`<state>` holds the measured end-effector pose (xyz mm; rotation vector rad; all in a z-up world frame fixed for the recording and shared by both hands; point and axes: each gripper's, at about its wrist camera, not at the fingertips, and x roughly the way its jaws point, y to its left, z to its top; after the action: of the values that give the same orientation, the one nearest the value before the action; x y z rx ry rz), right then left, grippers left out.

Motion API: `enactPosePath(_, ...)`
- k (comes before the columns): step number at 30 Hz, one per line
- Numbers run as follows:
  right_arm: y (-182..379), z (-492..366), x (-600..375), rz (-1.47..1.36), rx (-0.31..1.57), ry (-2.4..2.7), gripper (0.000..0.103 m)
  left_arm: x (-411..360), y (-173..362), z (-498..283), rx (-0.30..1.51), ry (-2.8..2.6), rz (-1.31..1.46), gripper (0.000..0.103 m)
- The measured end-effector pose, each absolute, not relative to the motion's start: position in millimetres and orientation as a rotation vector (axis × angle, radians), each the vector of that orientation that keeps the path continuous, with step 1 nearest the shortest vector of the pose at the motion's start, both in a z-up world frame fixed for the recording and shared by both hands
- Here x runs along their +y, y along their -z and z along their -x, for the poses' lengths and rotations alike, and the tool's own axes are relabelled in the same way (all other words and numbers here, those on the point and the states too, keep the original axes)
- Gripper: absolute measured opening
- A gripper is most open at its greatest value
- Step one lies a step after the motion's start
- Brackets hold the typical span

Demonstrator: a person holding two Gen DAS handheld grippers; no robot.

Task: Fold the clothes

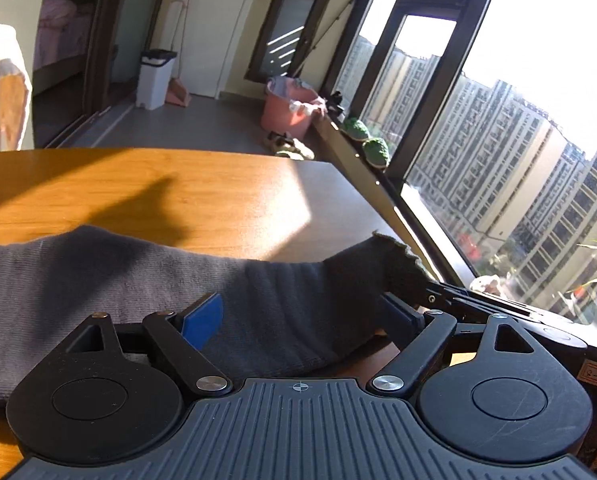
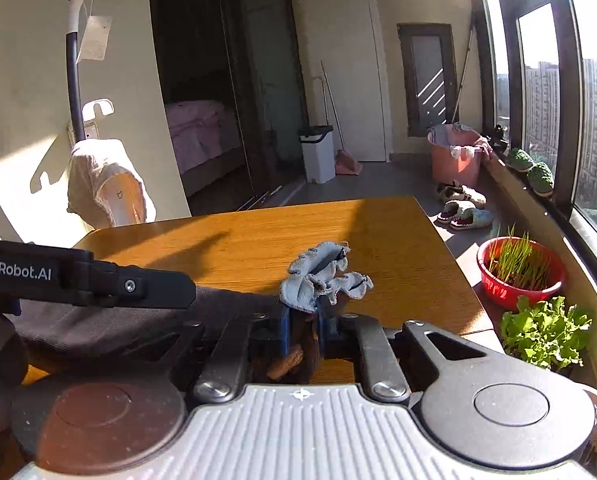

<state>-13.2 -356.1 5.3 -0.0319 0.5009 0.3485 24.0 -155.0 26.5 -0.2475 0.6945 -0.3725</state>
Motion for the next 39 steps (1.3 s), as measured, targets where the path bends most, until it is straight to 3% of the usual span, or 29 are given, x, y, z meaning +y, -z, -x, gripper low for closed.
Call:
enactPosePath(7, 0.4, 29.2, -312.4, 0.251, 0.456, -0.397, 0.015, -169.0, -36.6, -49.3, 0.715, 0.425, 0.270, 0.063)
enactPosePath(10, -2.9, 28.9, -327.3, 0.168, 0.477, -0.422, 0.021, -176.8, -20.6, -59.7, 0.762, 0.394, 0.229, 0.051)
enactPosePath(13, -4.6, 27.4, -353.4, 0.050, 0.513, -0.412, 0.028, -171.7, -5.8, -65.7, 0.795, 0.357, 0.227, 0.050)
enactPosePath(16, 0.1, 20.4, -377.7, -0.057, 0.556, -0.351, 0.032, -162.9, 2.3, -66.5, 0.802, 0.342, 0.244, 0.041)
enactPosePath(22, 23.9, -2.3, -411.9, -0.303, 0.660, -0.261, 0.032, -154.9, 3.4, -63.4, 0.797, 0.355, 0.266, 0.041)
enactPosePath(23, 25.7, -5.2, -415.9, -0.344, 0.666, -0.268, 0.029, -153.7, 3.6, -62.8, 0.796, 0.357, 0.267, 0.041)
enactPosePath(24, 25.2, -7.4, -417.5, -0.360, 0.659, -0.275, 0.013, -152.7, 3.9, -62.3, 0.795, 0.359, 0.268, 0.041)
enactPosePath(25, 21.6, -7.5, -415.2, -0.353, 0.639, -0.280, 0.011, -152.0, 4.3, -61.9, 0.794, 0.361, 0.271, 0.041)
enactPosePath(31, -13.1, 23.3, -342.0, 0.016, 0.478, -0.458, 0.010, -144.3, 3.5, -62.1, 0.802, 0.360, 0.328, 0.043)
enactPosePath(36, 9.4, 36.0, -284.7, 0.337, 0.478, -0.507, 0.010, -126.4, -21.1, -54.8, 0.732, 0.316, 0.355, 0.053)
enactPosePath(39, 11.2, 38.0, -279.1, 0.371, 0.465, -0.497, 0.010, -122.6, -37.2, -48.4, 0.689, 0.335, 0.349, 0.066)
